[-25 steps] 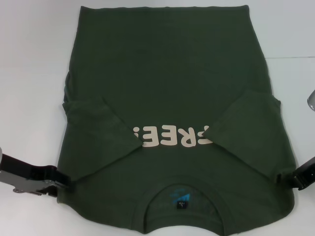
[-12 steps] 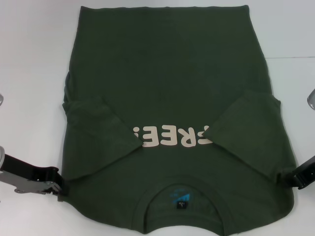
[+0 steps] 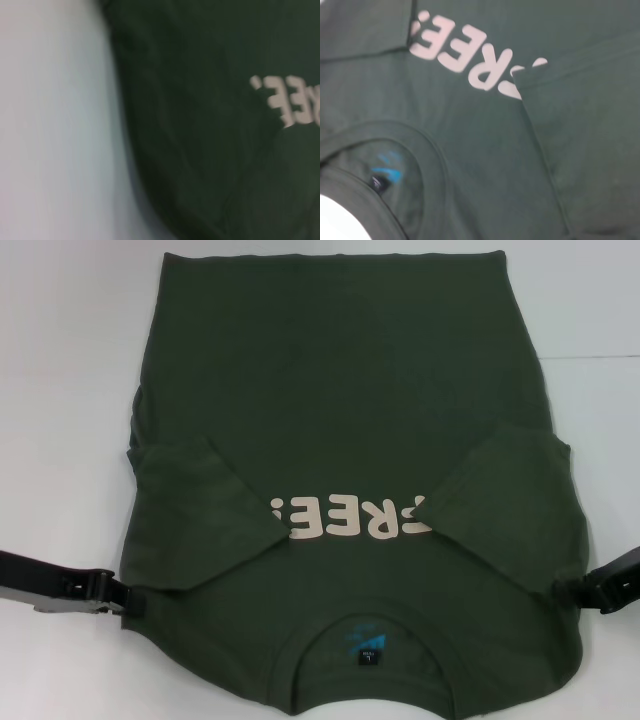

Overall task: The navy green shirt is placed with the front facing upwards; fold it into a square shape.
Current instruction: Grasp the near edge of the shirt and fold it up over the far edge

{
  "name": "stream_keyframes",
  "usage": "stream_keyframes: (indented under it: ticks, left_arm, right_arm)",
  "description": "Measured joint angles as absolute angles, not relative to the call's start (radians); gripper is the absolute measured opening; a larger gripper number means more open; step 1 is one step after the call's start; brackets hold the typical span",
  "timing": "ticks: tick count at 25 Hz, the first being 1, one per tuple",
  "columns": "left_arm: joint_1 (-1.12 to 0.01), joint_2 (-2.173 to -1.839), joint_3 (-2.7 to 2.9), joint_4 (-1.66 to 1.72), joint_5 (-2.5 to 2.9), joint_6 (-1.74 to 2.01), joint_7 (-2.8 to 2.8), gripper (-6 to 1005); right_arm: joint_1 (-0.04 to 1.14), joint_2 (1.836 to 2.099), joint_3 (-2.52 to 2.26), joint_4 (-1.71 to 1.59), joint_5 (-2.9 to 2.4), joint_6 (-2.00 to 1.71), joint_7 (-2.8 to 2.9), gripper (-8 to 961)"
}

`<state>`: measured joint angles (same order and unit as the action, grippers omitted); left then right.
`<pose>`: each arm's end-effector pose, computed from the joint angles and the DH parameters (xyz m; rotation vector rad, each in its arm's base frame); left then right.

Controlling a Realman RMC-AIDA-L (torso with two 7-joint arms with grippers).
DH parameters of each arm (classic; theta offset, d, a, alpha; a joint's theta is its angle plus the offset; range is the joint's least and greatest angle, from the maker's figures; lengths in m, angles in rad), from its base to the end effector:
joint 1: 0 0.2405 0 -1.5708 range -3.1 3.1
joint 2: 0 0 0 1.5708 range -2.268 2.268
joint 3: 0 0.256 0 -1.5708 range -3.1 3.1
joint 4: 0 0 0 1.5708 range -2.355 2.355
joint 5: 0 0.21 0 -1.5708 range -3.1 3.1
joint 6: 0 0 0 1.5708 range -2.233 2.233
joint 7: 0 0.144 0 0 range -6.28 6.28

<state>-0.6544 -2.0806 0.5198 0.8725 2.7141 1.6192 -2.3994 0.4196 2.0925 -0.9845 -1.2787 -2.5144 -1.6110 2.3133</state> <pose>-0.2965 0.3374 0.0312 -2.2814 -1.8176 0.0046 0.2724 0.3204 0.0447 -2.4961 1.2655 -0.2027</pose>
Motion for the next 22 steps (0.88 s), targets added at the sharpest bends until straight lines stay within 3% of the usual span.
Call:
stream_keyframes:
  ticks: [9, 22]
  left_arm:
    - [-0.637, -2.054, 0.310, 0.774, 2.635, 1.624, -2.041, 86]
    - [-0.574, -2.060, 0.261, 0.747, 2.506, 1.631, -1.742, 78]
  right_arm:
    - [0.352, 2.088, -0.724, -1.054, -2.218, -1.636, 1.879, 37]
    - [0.300, 2.081, -0.388, -0.731, -2.161, -1.707, 1.377, 38]
